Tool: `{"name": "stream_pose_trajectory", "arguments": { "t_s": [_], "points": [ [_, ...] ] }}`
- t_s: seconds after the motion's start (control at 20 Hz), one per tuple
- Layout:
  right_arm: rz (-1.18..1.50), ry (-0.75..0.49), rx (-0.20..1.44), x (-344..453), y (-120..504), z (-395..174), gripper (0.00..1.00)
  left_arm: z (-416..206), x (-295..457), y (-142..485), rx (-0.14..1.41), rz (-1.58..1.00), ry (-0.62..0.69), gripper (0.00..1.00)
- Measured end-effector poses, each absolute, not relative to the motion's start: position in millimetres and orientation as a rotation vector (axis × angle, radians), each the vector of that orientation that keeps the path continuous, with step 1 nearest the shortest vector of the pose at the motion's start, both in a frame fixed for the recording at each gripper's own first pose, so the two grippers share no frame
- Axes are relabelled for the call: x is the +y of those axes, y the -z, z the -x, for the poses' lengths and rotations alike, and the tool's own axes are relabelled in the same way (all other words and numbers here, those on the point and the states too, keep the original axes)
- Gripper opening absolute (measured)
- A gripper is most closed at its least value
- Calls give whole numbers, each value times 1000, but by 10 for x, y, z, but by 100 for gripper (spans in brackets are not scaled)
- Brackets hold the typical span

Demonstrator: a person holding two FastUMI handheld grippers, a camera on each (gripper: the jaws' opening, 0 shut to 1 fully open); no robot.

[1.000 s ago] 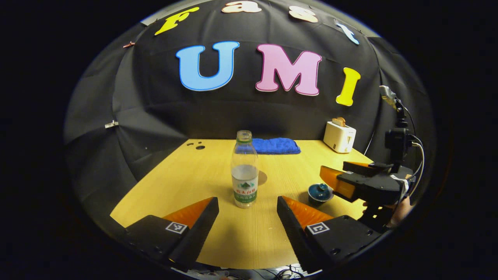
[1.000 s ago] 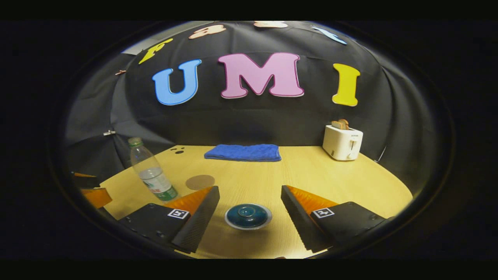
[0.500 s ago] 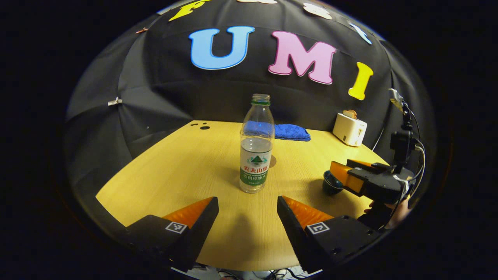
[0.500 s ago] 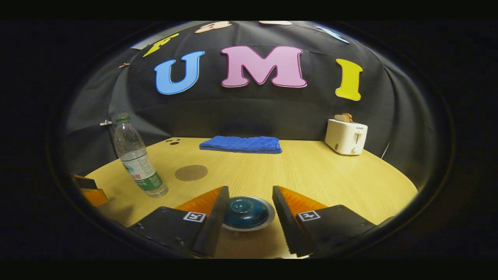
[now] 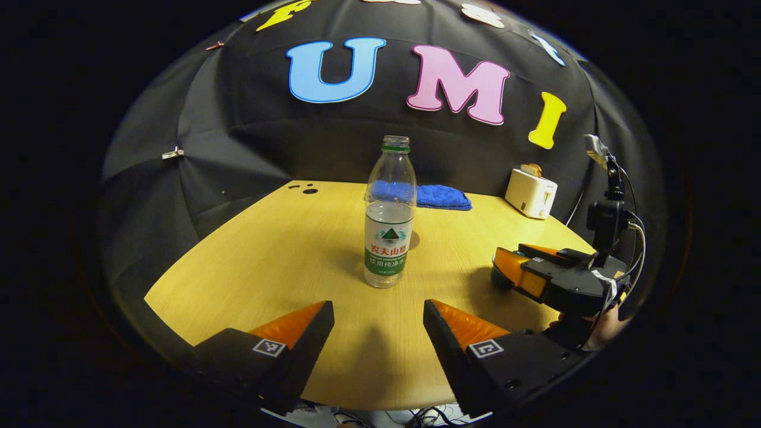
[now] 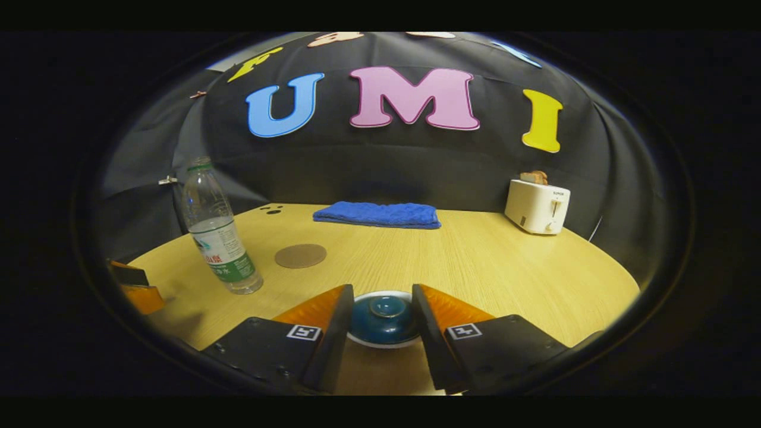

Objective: Open the teacup lid with one hand, grasp the water bottle and pour water into the teacup with the other hand; after pouring, place the water bottle on the coaster and then close the teacup lid.

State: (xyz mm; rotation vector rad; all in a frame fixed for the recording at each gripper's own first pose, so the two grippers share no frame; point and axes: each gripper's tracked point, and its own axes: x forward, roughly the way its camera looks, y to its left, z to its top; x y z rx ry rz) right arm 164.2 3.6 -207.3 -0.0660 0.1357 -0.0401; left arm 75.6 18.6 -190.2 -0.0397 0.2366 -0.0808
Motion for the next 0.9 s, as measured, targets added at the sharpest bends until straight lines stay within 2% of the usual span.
{"name": "stream_pose_trajectory", "arguments": {
  "t_s": [0.05, 0.1, 0.15, 0.2, 0.3, 0.4, 0.45, 0.7, 0.9],
  "points": [
    [54, 37, 135, 34, 2057, -1650, 62, -762, 165, 1887, 232, 31, 87, 96],
    [39, 35, 137, 24, 2044, -1662, 57, -763, 134, 1861, 226, 15, 101, 96],
    [26, 37, 141, 6, 2043, -1679, 50, -765, 98, 1837, 223, 0, 117, 96],
    [10, 33, 151, 2, 2034, -1684, 39, -749, 68, 1833, 221, -9, 131, 95],
    [-2, 18, 166, 10, 2036, -1695, 35, -781, 37, 1785, 214, -15, 147, 96],
    [1, 24, 183, -16, 2028, -1709, 37, -840, 12, 1735, 200, -18, 163, 95],
    [-4, 25, 191, -18, 2035, -1721, 24, -885, -17, 1672, 181, -24, 179, 95],
    [60, -24, 165, 53, 1803, -1755, 25, -1254, 3, 1517, 137, -31, 174, 95],
    [57, -34, 149, 29, 1624, -1761, 25, -1604, 83, 1428, 83, -34, 112, 96]
  ]
}}
